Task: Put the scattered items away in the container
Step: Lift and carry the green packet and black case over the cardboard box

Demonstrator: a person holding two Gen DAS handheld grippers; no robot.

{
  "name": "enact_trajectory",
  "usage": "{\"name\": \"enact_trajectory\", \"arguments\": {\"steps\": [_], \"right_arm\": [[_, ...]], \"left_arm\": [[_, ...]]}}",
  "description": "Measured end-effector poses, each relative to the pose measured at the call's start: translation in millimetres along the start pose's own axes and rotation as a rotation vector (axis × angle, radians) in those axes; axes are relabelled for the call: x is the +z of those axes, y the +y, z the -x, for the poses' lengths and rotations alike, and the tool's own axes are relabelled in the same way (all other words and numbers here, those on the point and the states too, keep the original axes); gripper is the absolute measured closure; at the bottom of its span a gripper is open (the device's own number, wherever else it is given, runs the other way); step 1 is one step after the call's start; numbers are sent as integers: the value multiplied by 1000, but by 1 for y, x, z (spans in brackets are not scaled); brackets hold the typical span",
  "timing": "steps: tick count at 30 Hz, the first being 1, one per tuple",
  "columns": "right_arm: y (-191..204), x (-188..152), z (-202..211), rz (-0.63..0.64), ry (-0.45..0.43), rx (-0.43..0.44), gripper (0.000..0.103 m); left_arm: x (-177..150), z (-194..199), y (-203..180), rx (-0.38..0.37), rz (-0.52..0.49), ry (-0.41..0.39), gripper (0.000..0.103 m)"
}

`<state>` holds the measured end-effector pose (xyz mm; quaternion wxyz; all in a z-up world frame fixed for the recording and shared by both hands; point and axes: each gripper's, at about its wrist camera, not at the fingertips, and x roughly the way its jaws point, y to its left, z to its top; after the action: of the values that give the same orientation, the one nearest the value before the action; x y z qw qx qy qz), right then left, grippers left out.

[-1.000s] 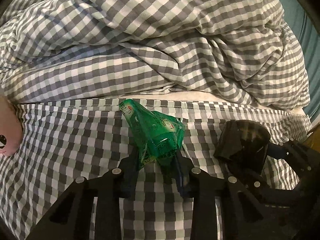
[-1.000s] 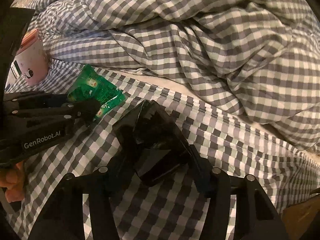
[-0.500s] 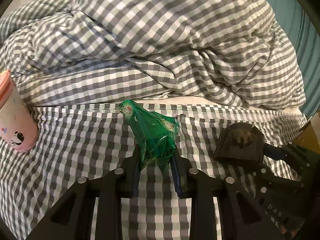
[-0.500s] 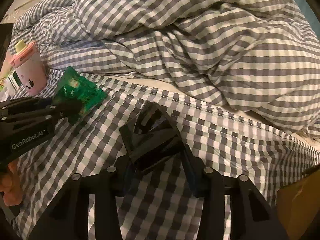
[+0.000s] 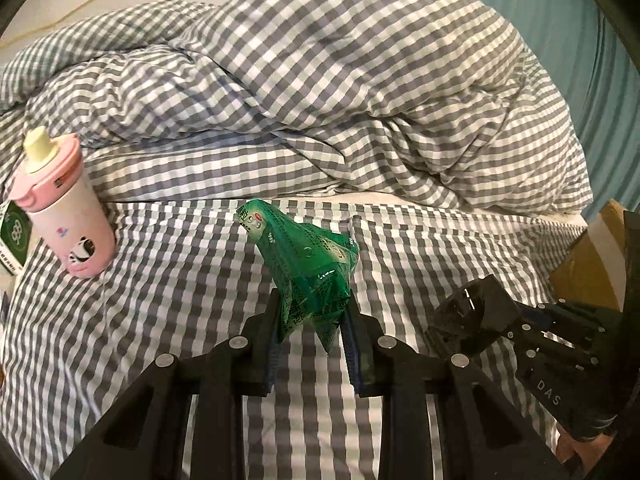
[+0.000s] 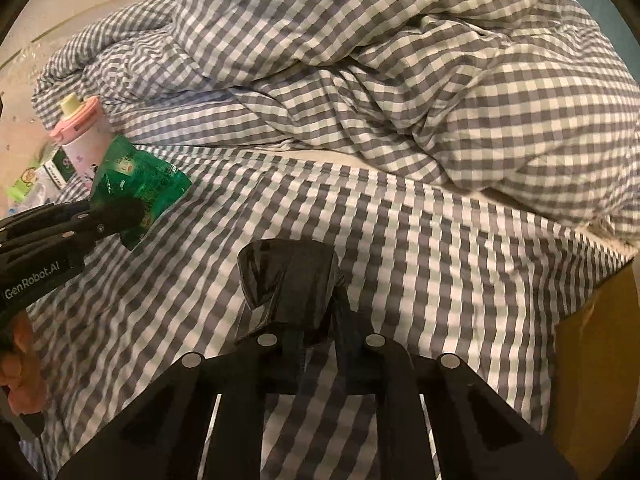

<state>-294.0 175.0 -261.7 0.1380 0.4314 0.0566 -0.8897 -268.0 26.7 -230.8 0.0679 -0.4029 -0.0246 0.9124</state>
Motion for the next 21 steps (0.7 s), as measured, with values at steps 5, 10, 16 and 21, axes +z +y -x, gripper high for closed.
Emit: {"name": "enact_trajectory", "arguments": {"steps": [5,10,16,21], "right_arm": [[1,-11,18,-20,-13,13,96],[2,-18,41,-27,-34,21,97],[4,-25,57,-34,-34,40,99],[7,-32,68,-40,-31,55,100]], "left_arm": [[-4,21,-4,7,-1,-17,77],[-7,45,-10,5,-5,-46,77],[-10,70,-16,-6,-4,-75,77],[-12,87,-17,-8,-3,-94,77]]}}
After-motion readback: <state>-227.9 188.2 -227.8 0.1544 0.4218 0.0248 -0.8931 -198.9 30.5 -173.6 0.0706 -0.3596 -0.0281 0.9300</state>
